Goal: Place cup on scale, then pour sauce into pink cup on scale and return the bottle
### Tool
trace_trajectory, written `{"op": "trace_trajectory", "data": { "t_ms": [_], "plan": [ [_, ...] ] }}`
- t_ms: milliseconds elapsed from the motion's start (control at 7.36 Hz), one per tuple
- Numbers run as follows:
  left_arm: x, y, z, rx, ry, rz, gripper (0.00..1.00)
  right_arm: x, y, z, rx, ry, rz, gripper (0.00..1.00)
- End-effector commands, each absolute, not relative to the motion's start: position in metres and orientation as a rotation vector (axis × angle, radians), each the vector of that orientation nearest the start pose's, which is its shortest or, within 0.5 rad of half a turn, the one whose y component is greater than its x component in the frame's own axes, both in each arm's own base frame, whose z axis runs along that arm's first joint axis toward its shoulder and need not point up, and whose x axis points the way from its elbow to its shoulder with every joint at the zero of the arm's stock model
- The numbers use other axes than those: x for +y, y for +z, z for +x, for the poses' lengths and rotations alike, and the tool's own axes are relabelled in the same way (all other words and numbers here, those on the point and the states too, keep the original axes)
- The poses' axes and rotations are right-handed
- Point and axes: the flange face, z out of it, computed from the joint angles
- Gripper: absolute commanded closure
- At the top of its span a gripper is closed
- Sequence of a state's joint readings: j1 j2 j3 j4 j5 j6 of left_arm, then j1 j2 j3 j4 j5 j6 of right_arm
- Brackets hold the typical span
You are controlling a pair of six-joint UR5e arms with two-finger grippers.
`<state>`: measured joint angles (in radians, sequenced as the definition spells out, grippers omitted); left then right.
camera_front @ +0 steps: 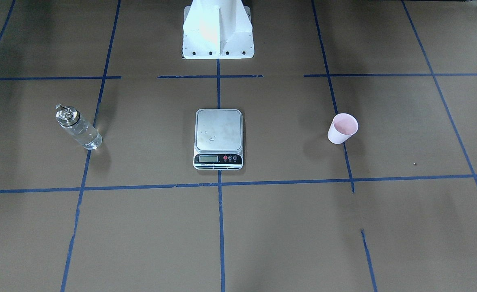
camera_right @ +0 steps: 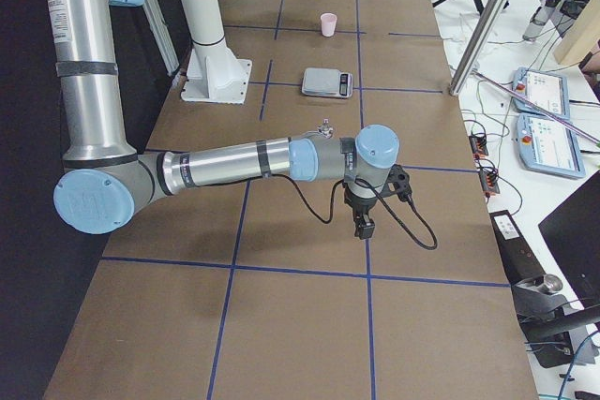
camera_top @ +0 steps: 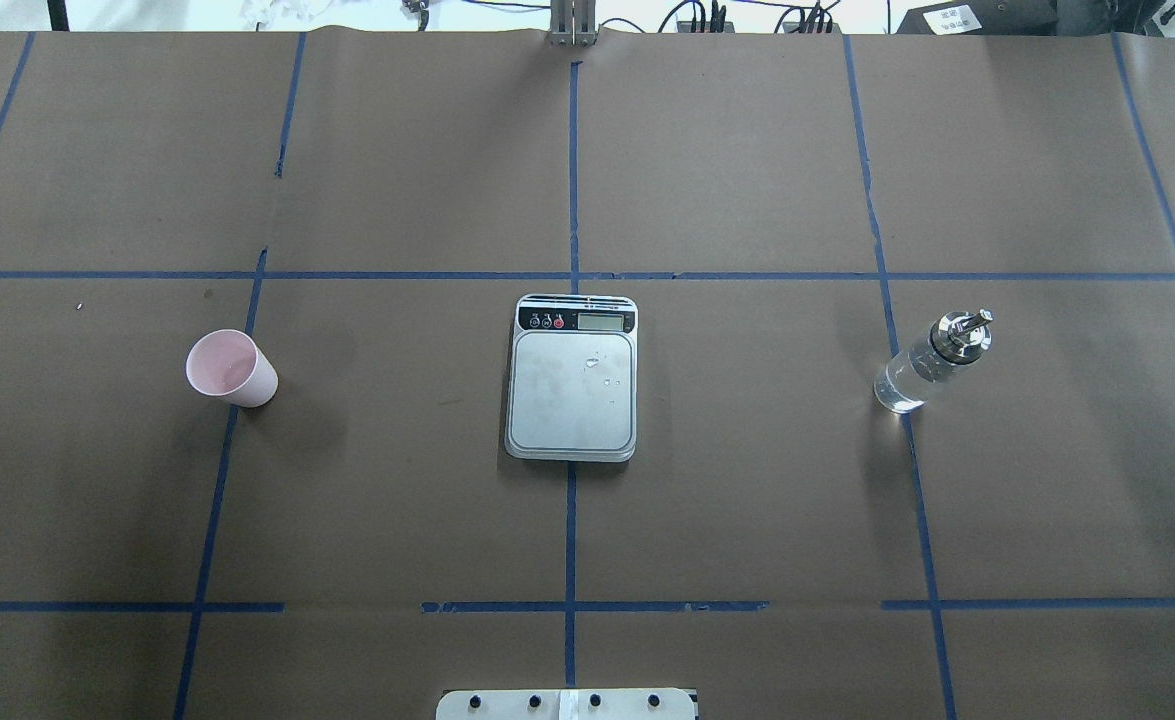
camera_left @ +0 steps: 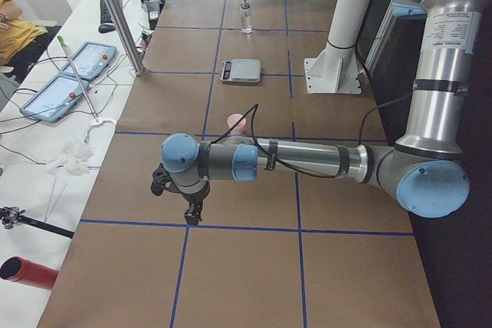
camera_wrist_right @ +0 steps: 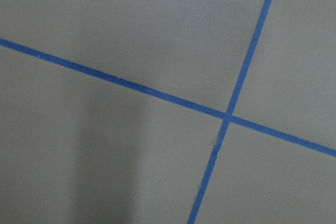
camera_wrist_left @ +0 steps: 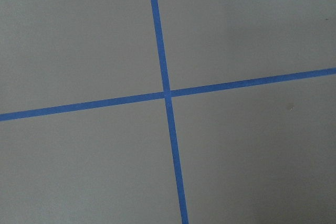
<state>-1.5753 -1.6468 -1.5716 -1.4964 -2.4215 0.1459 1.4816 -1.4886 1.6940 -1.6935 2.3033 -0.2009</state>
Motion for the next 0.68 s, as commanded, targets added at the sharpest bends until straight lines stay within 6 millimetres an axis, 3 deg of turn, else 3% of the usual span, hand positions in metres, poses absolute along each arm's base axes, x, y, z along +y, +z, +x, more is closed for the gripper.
{"op": "trace_trajectory", "data": {
  "t_ms": [0, 272, 543],
  "plan": [
    [-0.517, 0.612, -0.061, 0.851, 0.139, 0.086, 0.00, -0.528, 0.574, 0.020, -0.712, -0.338, 0.126, 0.00],
    [-0.516, 0.592, -0.060, 0.838, 0.155, 0.120, 0.00, -0.528, 0.578, 0.018, -0.726, -0.324, 0.112, 0.00],
    [-0.510, 0.585, -0.058, 0.850, 0.169, 0.141, 0.00, -0.529, 0.575, 0.017, -0.735, -0.325, 0.119, 0.00]
  ]
}}
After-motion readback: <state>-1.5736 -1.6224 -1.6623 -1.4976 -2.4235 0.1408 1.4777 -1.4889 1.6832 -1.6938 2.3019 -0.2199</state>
